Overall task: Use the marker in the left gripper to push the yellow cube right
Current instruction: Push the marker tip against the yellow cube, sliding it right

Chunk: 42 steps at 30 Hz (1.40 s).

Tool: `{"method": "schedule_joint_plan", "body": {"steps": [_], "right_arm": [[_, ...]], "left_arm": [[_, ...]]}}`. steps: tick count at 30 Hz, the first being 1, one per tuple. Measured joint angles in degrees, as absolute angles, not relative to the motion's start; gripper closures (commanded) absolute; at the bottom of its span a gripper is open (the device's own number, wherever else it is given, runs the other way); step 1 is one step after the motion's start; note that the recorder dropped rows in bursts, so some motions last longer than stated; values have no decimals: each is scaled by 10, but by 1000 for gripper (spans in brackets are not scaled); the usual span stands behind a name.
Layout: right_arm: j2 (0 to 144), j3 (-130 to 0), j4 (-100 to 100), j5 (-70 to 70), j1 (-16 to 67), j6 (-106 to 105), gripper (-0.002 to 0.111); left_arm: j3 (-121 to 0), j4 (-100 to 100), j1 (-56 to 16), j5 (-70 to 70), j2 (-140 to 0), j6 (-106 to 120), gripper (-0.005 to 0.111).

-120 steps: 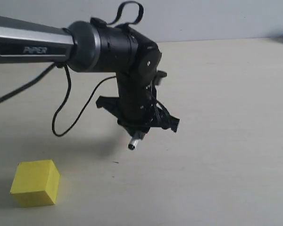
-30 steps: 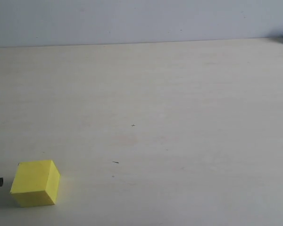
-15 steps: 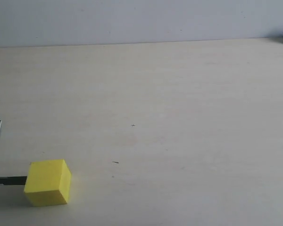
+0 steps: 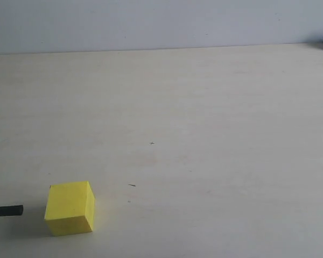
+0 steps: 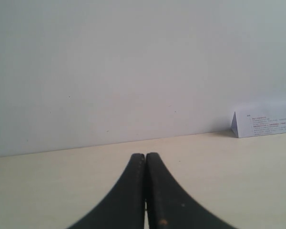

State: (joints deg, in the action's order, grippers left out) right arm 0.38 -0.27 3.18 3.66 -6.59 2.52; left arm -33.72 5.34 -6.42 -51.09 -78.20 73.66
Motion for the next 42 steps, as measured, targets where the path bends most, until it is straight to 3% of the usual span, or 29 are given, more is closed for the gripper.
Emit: {"method": "schedule_joint_plan", "body": {"steps": [4,14,24,33,42], "right_arm": [[4,-3,32,37,-66,25,108],[4,-3,32,37,-66,25,108],[4,-3,32,37,-66,25,108],[4,-3,32,37,-66,25,108],[4,-3,32,37,-66,25,108]], "left_arm": [[-337,33,-76,-508,-782,738,107],[-337,-39,-221,-437,-782,738,107],[-336,27,-133,-517,-782,673,107],[-336,-15,-133,-504,-782,648,107],[-336,-5,-218,-493,-828,609,107]]}}
